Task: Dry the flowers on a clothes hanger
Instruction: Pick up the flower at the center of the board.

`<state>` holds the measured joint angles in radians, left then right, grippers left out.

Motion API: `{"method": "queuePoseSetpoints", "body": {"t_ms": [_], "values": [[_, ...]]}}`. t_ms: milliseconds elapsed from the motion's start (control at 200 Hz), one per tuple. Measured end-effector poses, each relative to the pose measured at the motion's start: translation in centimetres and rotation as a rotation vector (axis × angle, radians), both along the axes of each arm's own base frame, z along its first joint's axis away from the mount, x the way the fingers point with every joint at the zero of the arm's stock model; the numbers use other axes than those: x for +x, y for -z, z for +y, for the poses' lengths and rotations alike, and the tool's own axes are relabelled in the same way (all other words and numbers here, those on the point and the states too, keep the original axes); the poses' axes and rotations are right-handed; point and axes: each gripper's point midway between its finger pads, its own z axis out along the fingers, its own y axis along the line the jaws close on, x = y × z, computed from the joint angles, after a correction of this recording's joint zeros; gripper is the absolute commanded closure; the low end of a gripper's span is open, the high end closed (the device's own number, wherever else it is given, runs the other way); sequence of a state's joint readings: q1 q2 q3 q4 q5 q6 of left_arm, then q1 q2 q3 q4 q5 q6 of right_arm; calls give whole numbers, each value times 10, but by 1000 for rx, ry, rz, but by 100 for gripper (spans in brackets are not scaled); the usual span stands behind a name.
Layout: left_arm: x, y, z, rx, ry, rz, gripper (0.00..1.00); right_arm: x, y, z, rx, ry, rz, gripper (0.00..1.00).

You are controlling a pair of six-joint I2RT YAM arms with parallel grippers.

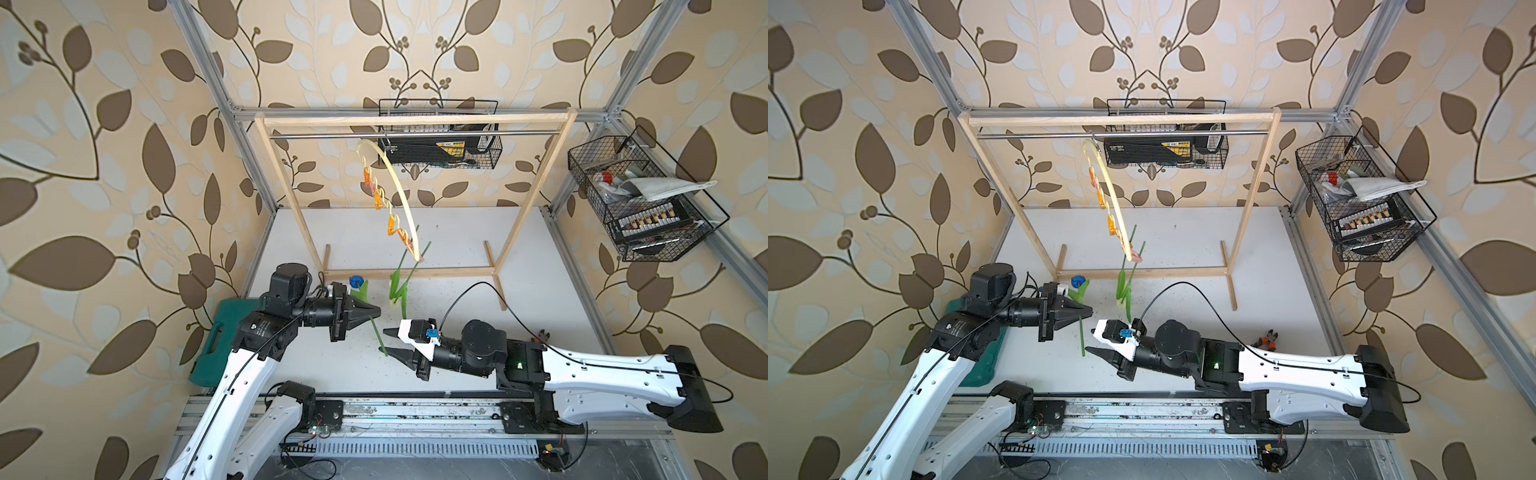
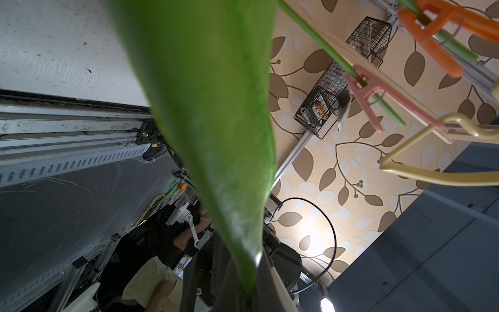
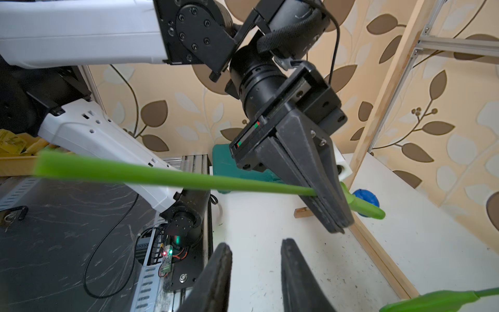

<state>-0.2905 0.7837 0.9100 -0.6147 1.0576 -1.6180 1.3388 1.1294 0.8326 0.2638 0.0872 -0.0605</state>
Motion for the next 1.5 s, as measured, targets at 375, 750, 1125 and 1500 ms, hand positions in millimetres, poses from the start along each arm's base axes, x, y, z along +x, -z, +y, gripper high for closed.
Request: {"method": "queuePoseSetpoints", "body": {"t_ms": [375, 750, 1125, 1500], "values": [[3, -8, -2, -29, -8, 11, 100, 10, -24, 13, 141, 38, -22, 66], [3, -10, -2, -33, -9, 18, 100, 24, -24, 12, 155, 99, -24, 65], [1, -13, -1, -36, -10, 9, 100, 32, -10, 22, 123, 118, -18, 75], [1, -15, -1, -39, -10, 1, 100, 31, -13, 22, 128, 118, -20, 70]]}}
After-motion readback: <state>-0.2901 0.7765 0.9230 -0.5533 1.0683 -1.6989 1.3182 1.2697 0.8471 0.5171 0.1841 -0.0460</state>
